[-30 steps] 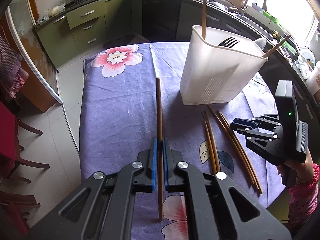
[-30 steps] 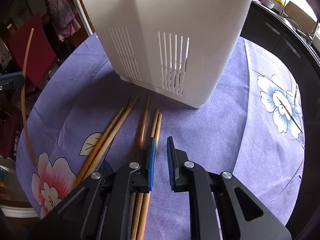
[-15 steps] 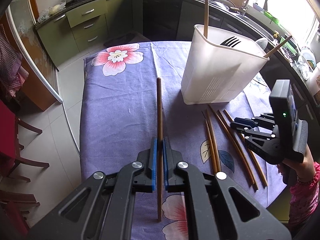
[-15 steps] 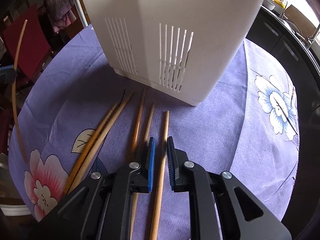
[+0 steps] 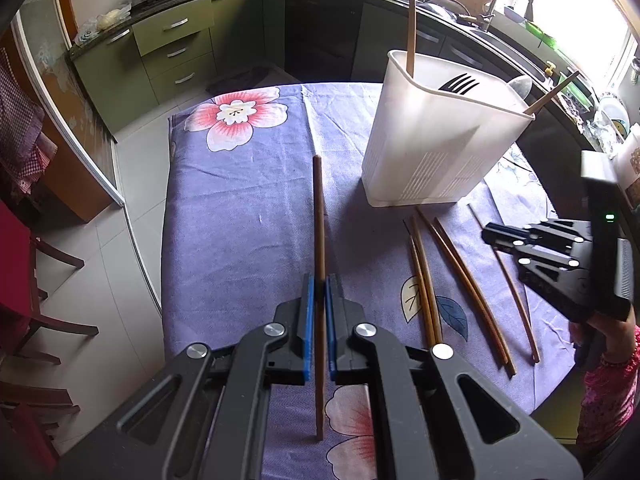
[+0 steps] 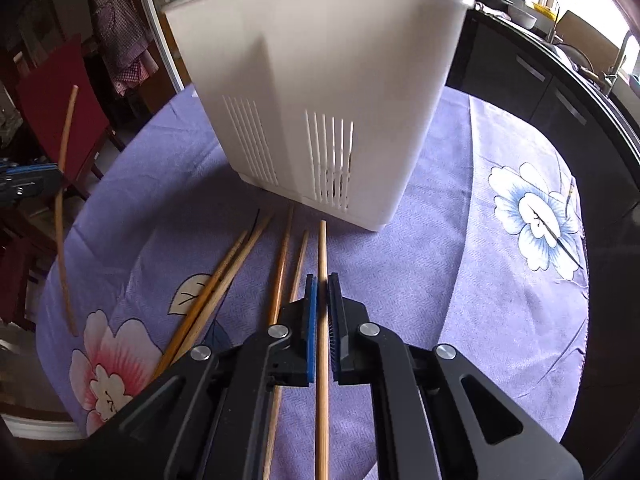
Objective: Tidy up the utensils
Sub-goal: 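Drop the chopstick into the holder with the left tool while the right tool lifts one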
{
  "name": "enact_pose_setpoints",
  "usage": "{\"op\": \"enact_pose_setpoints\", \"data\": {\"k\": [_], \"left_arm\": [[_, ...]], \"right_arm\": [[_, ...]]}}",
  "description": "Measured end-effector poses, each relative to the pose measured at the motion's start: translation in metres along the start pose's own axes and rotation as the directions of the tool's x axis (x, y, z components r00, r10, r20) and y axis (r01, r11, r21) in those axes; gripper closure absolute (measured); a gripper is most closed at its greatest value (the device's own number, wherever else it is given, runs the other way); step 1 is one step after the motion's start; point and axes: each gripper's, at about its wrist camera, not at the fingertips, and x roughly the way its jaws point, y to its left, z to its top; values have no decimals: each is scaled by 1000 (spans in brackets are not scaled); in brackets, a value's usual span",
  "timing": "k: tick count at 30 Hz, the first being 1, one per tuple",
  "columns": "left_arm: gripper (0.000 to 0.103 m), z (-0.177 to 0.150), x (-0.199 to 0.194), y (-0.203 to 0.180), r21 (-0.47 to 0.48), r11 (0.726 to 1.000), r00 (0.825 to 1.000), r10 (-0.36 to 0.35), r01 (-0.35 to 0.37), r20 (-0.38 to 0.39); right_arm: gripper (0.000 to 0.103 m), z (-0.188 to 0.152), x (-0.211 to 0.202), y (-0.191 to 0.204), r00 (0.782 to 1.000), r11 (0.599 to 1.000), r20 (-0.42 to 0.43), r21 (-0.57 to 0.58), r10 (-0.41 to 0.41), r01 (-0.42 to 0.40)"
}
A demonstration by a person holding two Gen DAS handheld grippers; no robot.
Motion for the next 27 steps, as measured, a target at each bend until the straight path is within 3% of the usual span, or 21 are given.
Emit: {"op": "enact_pose_setpoints", "data": {"k": [5, 13, 21, 27], "left_arm": [[98, -3, -13, -2, 10, 1000, 1000, -18, 17, 24], [98, -5, -40, -11, 36, 998, 996, -52, 49, 70], [98, 12, -68, -28, 53, 996, 991, -83, 77, 107], [98, 51, -98, -49, 79, 993, 985, -100, 90, 142]], "right_arm": [[97, -13, -64, -9, 990, 999, 141, 20, 25, -28], [97, -41, -150, -30, 940, 996, 339, 72, 30, -57], [97, -48, -193, -36, 910, 995, 415, 83, 23, -63], [97, -30, -222, -37, 889, 995, 457, 78, 18, -60]]}}
